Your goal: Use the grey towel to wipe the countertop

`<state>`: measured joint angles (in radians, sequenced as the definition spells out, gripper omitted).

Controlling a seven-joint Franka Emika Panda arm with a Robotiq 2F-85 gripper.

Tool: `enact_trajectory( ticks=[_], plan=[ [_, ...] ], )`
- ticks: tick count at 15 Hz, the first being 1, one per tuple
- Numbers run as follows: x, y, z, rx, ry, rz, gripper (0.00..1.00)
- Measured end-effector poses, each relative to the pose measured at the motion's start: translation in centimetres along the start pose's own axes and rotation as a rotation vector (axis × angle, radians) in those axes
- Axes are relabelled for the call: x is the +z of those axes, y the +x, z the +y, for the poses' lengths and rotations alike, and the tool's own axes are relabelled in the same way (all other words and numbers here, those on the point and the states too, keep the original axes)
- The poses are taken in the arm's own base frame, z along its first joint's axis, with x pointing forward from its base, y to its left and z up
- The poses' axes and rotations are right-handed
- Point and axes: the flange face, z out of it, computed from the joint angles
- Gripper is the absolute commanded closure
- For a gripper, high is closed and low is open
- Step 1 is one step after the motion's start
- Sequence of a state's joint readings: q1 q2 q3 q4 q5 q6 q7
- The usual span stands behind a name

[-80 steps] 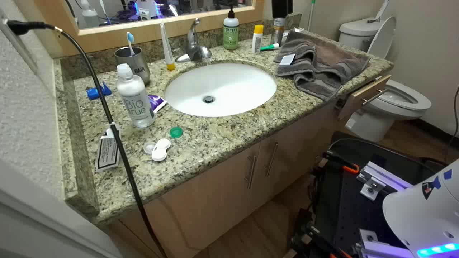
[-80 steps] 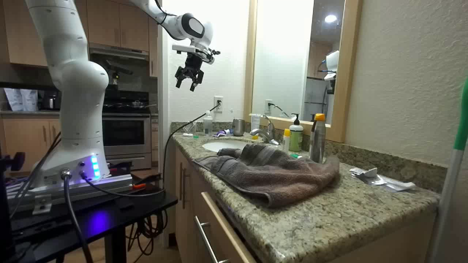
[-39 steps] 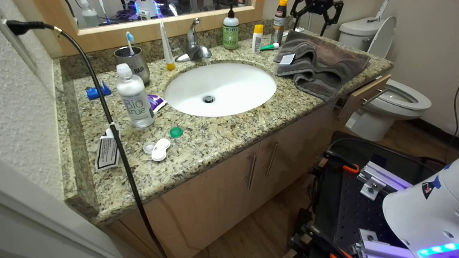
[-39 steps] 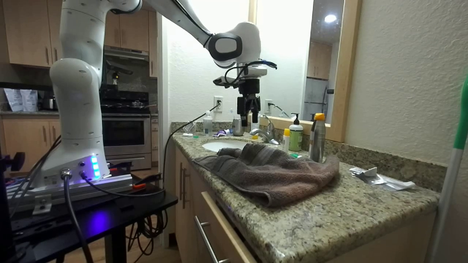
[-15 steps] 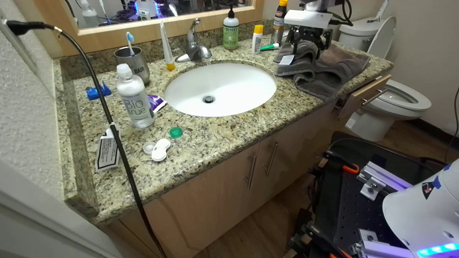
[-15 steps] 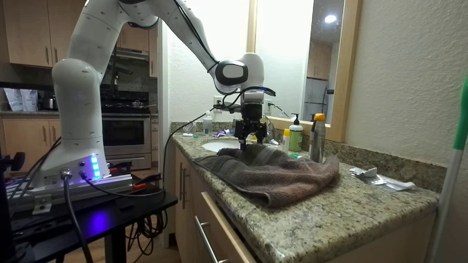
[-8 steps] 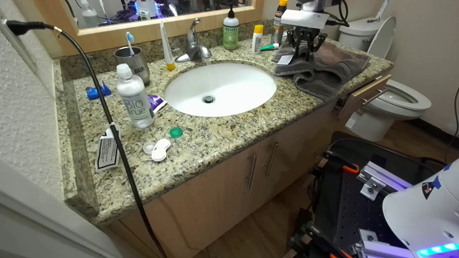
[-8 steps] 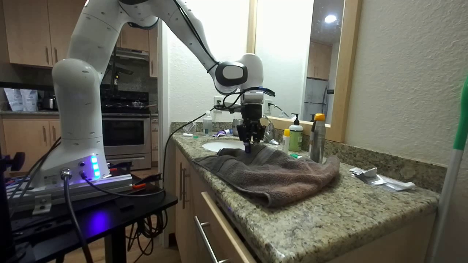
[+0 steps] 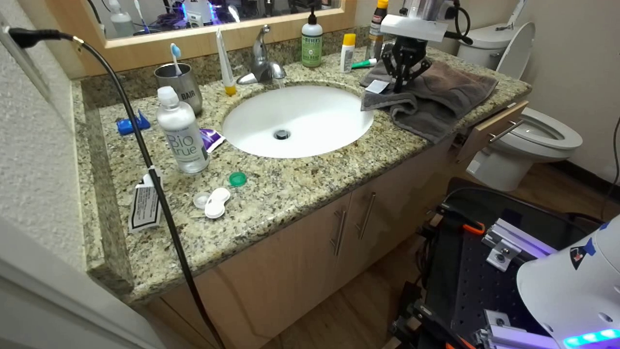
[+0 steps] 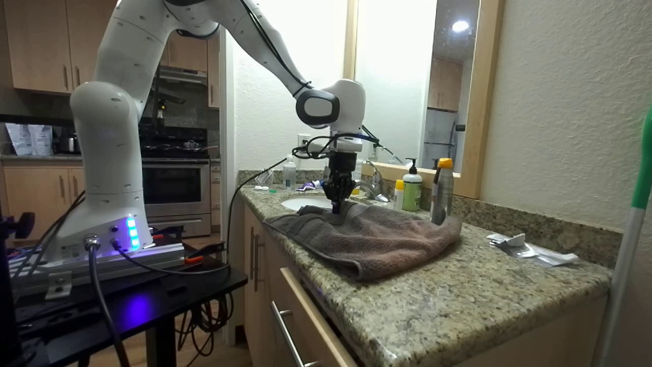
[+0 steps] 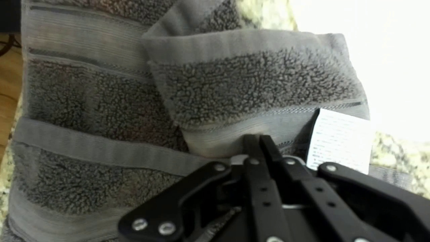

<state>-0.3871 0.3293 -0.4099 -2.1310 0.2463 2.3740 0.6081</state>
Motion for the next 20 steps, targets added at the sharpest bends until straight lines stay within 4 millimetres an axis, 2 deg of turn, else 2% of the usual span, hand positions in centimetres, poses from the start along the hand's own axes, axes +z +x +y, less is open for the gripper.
enact_trajectory(
  ticks=[7, 11, 13, 16, 20],
  plan=[
    [-0.5, -4.0, 1.5, -0.230, -0.024, -0.292, 0.99],
    [-0.6, -4.1, 1.7, -0.266, -0.022, -0.306, 0.99],
    [-0.9, -3.3, 1.7, -0.256, -0.003, -0.269, 0.99],
    [-1.9, -0.8, 1.9, -0.219, 0.058, -0.131, 0.99],
    [-2.7, 3.3, 4.3, -0.117, 0.105, 0.024, 0.99]
  ],
)
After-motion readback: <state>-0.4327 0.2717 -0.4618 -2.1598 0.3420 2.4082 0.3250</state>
